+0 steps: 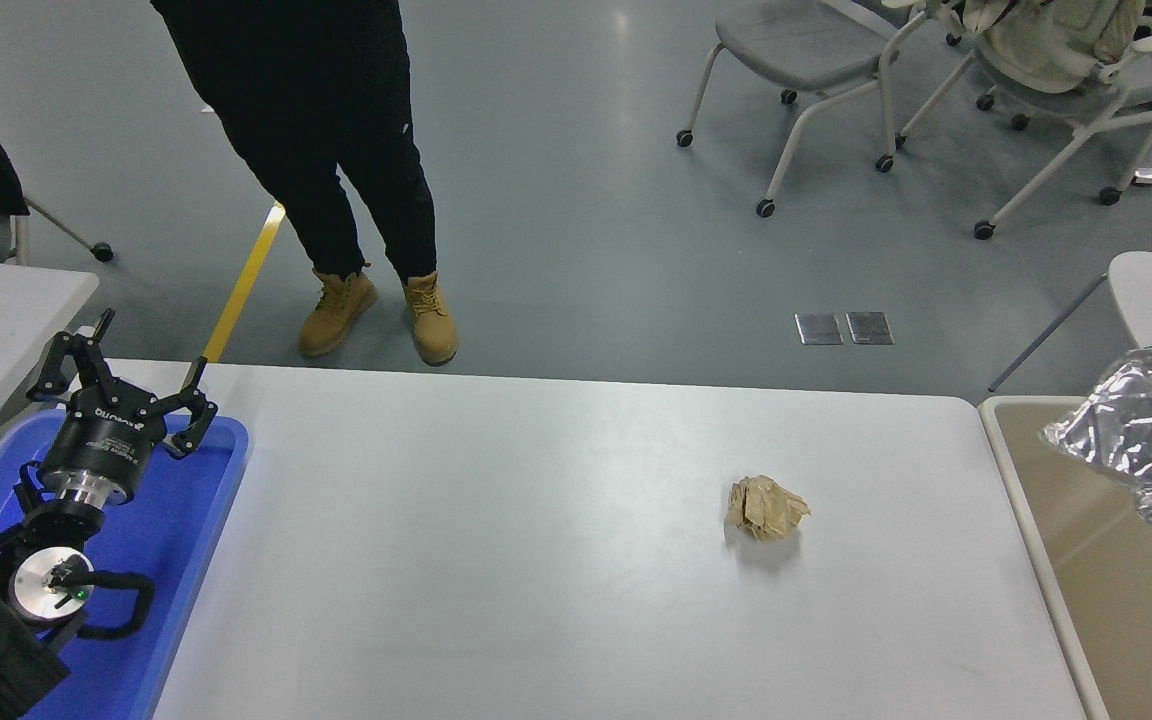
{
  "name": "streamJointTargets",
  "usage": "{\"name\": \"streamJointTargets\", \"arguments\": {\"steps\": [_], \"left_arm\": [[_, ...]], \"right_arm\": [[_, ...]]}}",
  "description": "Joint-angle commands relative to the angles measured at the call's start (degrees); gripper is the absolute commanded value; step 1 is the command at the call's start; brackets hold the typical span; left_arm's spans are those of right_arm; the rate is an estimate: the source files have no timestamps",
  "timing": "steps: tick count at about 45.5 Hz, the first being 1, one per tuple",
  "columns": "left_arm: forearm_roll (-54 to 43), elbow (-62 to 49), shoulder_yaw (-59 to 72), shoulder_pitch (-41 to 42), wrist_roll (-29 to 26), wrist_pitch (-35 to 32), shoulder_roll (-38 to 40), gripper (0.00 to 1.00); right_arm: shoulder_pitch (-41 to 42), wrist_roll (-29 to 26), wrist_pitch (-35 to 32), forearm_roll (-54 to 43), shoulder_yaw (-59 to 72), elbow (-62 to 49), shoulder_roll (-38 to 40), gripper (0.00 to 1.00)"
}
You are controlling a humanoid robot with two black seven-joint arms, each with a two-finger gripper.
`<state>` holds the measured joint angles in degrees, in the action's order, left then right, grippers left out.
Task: Clean the table surface
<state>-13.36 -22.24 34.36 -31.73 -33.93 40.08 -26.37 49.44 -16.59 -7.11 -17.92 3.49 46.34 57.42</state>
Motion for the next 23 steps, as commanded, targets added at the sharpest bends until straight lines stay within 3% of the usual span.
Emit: {"name": "streamJointTargets", "arguments": {"steps": [1,23], "left_arm": [[0.00,0.00,0.01,0.00,0.00,0.00,0.00,1.00],[0.00,0.00,0.01,0.00,0.00,0.00,0.00,1.00]], "right_arm": [[-5.41,-0.02,4.56,5.00,-0.15,-13.28,-10.48,0.00],[-10.95,-0.02,8.87,8.96,-1.29,-36.49,-27.97,0.00]]}}
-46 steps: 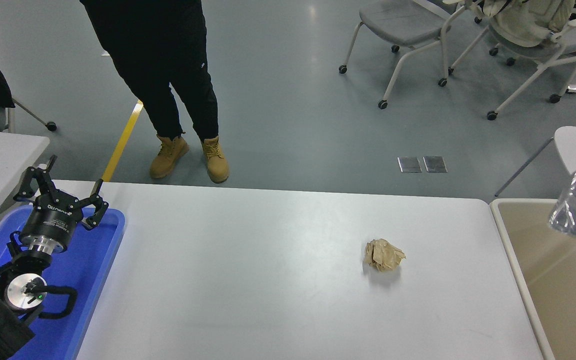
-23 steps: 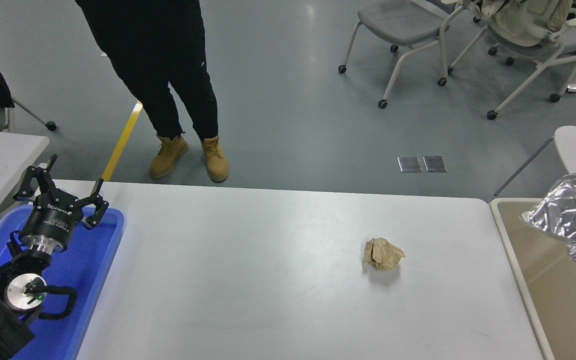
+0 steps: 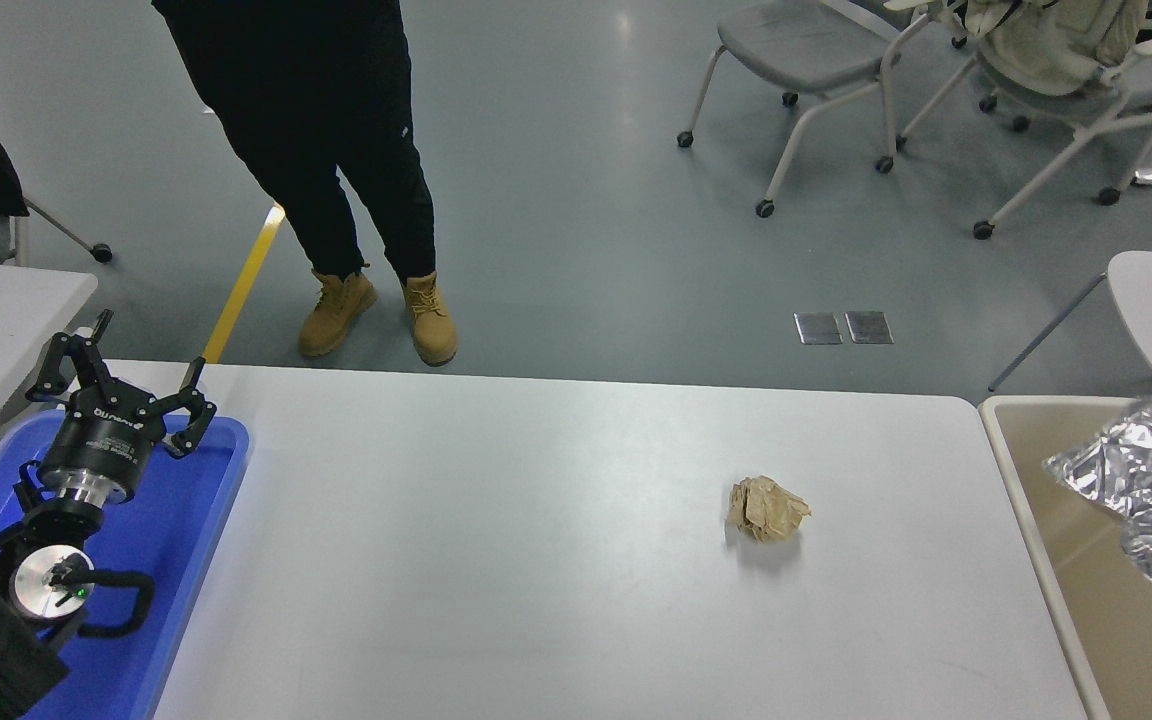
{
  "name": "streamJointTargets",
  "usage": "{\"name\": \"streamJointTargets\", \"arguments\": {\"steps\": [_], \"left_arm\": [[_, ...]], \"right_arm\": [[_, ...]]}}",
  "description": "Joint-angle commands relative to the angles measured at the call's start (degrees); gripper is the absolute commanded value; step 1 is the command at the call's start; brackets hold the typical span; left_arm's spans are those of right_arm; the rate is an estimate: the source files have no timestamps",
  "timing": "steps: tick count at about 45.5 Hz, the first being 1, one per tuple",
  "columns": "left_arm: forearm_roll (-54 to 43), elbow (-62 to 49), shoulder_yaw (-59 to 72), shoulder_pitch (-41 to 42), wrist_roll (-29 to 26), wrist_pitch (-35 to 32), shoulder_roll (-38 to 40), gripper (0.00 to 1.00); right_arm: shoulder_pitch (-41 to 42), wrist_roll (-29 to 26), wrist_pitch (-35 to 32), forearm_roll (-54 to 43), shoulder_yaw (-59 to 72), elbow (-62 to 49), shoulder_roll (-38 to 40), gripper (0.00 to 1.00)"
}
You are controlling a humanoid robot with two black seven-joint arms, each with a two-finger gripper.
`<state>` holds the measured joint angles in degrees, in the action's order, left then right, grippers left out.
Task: Clean the table surface
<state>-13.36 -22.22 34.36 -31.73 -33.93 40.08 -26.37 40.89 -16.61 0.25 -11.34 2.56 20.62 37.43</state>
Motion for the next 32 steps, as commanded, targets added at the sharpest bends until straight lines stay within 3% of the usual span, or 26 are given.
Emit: {"name": "streamJointTargets", "arguments": {"steps": [1,32], "left_arm": [[0.00,-0.02,0.00,0.00,0.00,0.00,0.00,1.00],[0.00,-0.02,0.00,0.00,0.00,0.00,0.00,1.00]], "right_arm": [[-2.40,0.00,1.51,2.63,-0.37,-11.47,-8.43,0.00],[-3.63,0.00,4.84,5.89,-1.24,-13.06,-12.21,0.00]]}}
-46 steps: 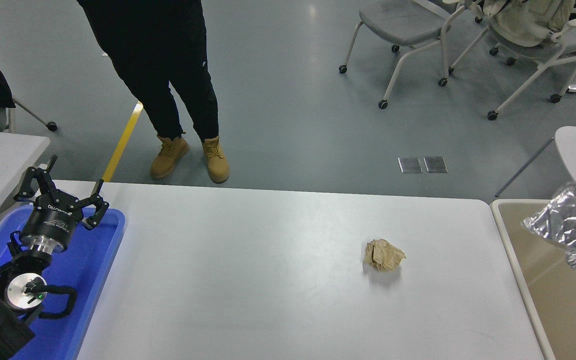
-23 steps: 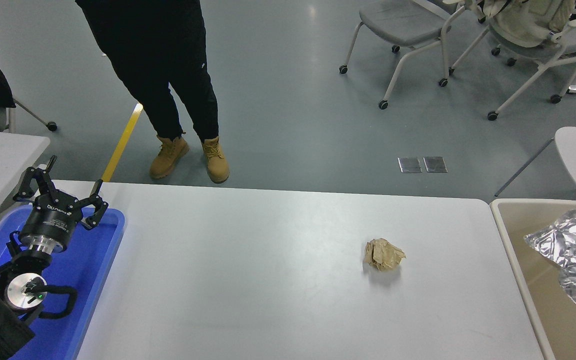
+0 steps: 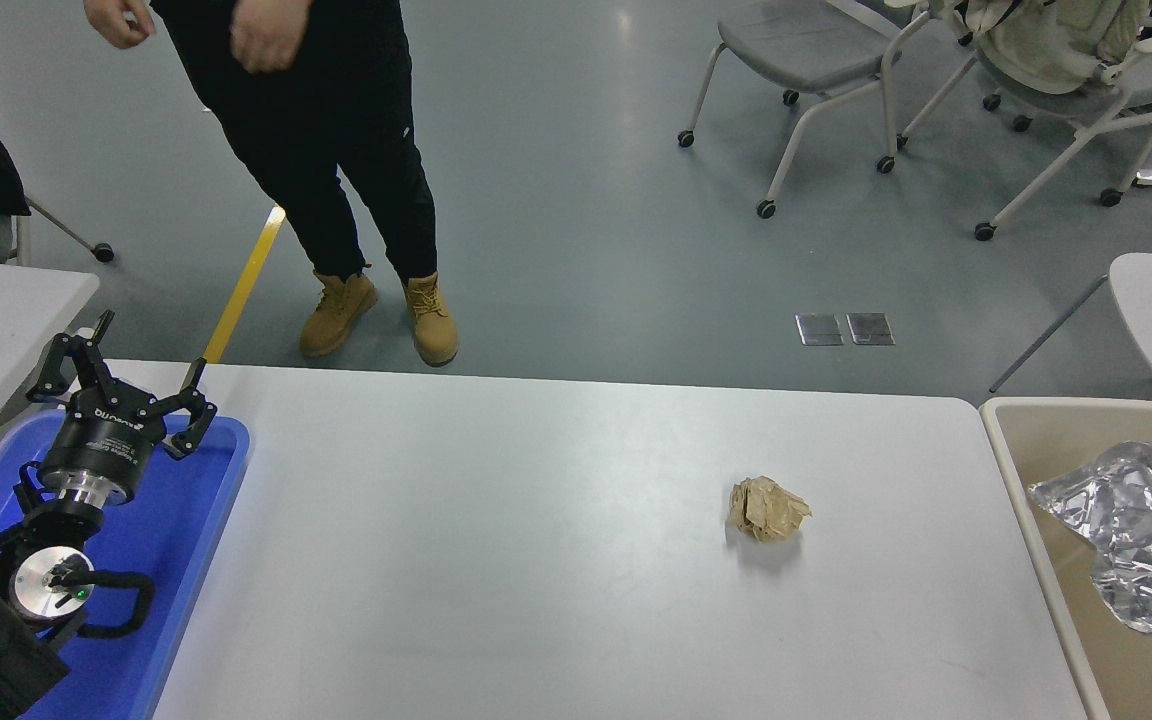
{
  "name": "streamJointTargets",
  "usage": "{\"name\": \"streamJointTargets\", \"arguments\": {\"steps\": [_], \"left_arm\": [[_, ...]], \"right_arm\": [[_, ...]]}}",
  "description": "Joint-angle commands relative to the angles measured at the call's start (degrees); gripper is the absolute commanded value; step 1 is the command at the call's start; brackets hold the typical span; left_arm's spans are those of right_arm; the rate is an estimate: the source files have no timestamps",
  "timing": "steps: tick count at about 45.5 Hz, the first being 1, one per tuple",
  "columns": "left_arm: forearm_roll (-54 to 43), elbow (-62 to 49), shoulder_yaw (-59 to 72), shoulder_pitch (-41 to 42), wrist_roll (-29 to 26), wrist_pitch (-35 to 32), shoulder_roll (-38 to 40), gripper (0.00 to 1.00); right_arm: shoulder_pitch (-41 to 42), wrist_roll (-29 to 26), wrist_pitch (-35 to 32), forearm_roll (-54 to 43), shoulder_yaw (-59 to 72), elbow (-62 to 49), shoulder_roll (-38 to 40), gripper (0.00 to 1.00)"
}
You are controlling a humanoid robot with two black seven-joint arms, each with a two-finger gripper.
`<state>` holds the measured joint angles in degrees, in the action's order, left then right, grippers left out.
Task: Clean the table surface
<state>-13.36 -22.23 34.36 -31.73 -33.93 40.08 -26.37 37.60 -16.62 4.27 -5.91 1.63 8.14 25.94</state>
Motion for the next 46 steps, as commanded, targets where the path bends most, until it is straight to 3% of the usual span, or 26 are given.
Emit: {"name": "streamJointTargets", "arguments": {"steps": [1,19,21,25,27,36,46], "left_arm": [[0.00,-0.01,0.00,0.00,0.00,0.00,0.00,1.00],[0.00,-0.01,0.00,0.00,0.00,0.00,0.00,1.00],[0.00,-0.01,0.00,0.00,0.00,0.00,0.00,1.00],[0.00,-0.01,0.00,0.00,0.00,0.00,0.00,1.00],[0.00,-0.01,0.00,0.00,0.00,0.00,0.00,1.00],[0.00,0.08,0.00,0.00,0.00,0.00,0.00,1.00],[0.00,-0.01,0.00,0.00,0.00,0.00,0.00,1.00]], "right_arm": [[-0.34,0.01,0.83,0.46,-0.32,-0.50,-0.71,0.00],[-0.16,0.01,1.71,0.46,-0.40,-0.59,-0.45,0.07],[-0.08,0.01,1.71,0.46,-0.40,-0.59,-0.45,0.22],[-0.07,0.09,1.88,0.37,-0.40,-0.59,-0.45,0.64],[0.19,0.18,1.80,0.37,-0.32,-0.50,-0.45,1.00],[0.45,0.27,1.80,0.37,-0.40,-0.32,0.87,1.00],[3.17,0.53,0.83,0.46,-0.49,0.82,7.46,1.00]]}}
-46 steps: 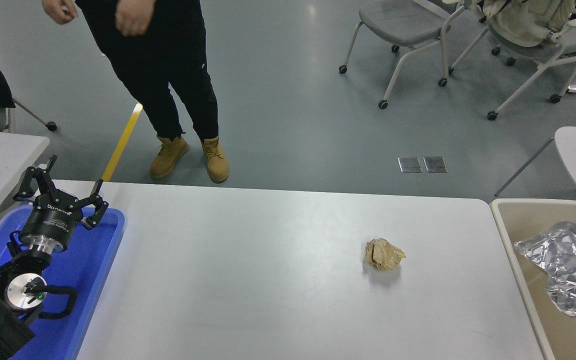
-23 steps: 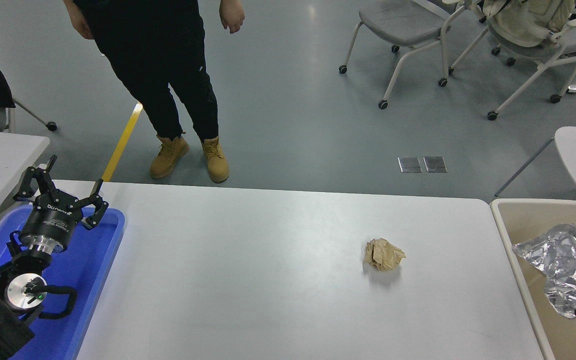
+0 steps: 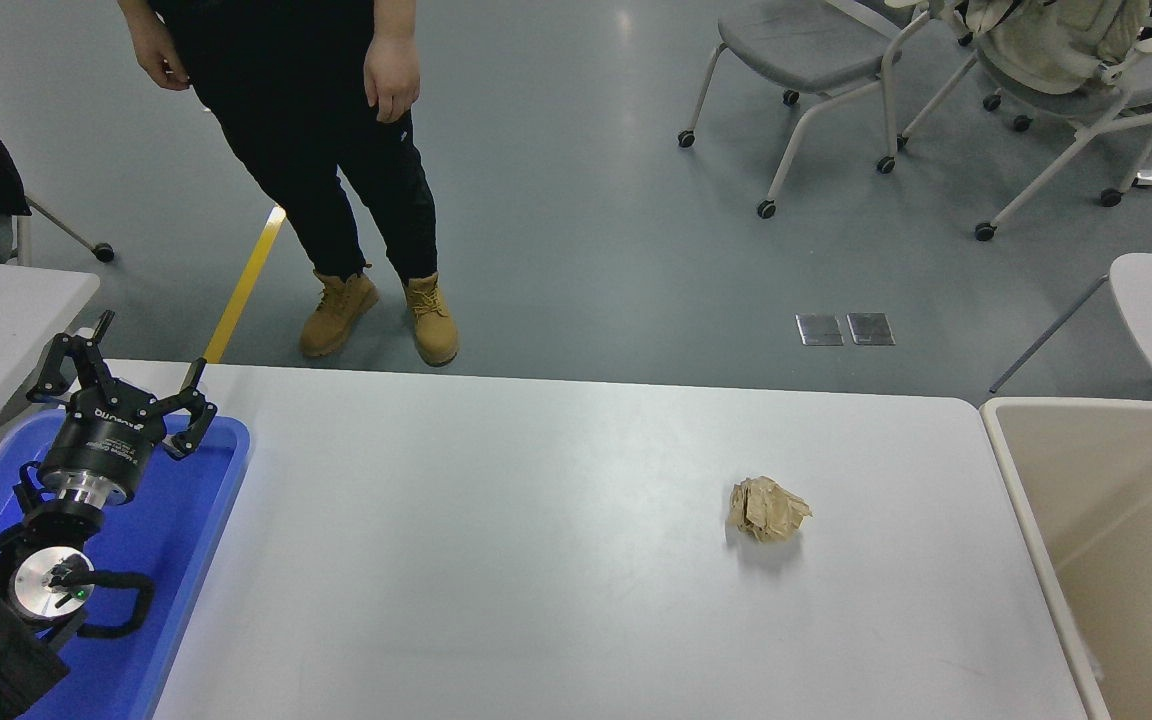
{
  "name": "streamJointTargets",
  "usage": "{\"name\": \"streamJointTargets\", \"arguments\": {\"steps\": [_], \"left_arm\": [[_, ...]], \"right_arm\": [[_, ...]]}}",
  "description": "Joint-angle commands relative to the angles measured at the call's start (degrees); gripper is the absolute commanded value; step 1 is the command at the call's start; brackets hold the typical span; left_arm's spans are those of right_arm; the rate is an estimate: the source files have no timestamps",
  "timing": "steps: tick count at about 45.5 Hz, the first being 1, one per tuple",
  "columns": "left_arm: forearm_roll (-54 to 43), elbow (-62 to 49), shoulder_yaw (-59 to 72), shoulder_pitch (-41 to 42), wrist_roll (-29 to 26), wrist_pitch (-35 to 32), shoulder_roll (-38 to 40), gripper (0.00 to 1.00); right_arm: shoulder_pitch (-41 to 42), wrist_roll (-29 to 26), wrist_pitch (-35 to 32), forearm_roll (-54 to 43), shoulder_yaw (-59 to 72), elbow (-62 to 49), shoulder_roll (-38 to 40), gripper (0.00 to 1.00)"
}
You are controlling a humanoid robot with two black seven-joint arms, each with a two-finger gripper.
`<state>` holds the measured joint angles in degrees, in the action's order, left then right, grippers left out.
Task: Clean the table surface
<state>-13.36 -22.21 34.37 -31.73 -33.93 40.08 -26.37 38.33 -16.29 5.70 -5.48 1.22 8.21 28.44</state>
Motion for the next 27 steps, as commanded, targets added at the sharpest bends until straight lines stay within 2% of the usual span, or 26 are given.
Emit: {"name": "streamJointTargets", "arguments": {"steps": [1,8,17,27], "left_arm": [[0.00,-0.03,0.00,0.00,0.00,0.00,0.00,1.00],[0.00,-0.03,0.00,0.00,0.00,0.00,0.00,1.00],[0.00,-0.03,0.00,0.00,0.00,0.00,0.00,1.00],[0.00,-0.03,0.00,0.00,0.00,0.00,0.00,1.00]], "right_arm": [[2.98,0.30,-0.60,0.03,-0.08,0.75,5.39,1.00],[5.70,0.47,-0.51,-0.06,-0.08,4.78,8.91,1.00],[8.52,0.65,-1.30,-0.06,-2.00,19.71,17.61,1.00],[8.87,1.17,-1.39,-0.94,-14.83,29.39,18.23,1.00]]}}
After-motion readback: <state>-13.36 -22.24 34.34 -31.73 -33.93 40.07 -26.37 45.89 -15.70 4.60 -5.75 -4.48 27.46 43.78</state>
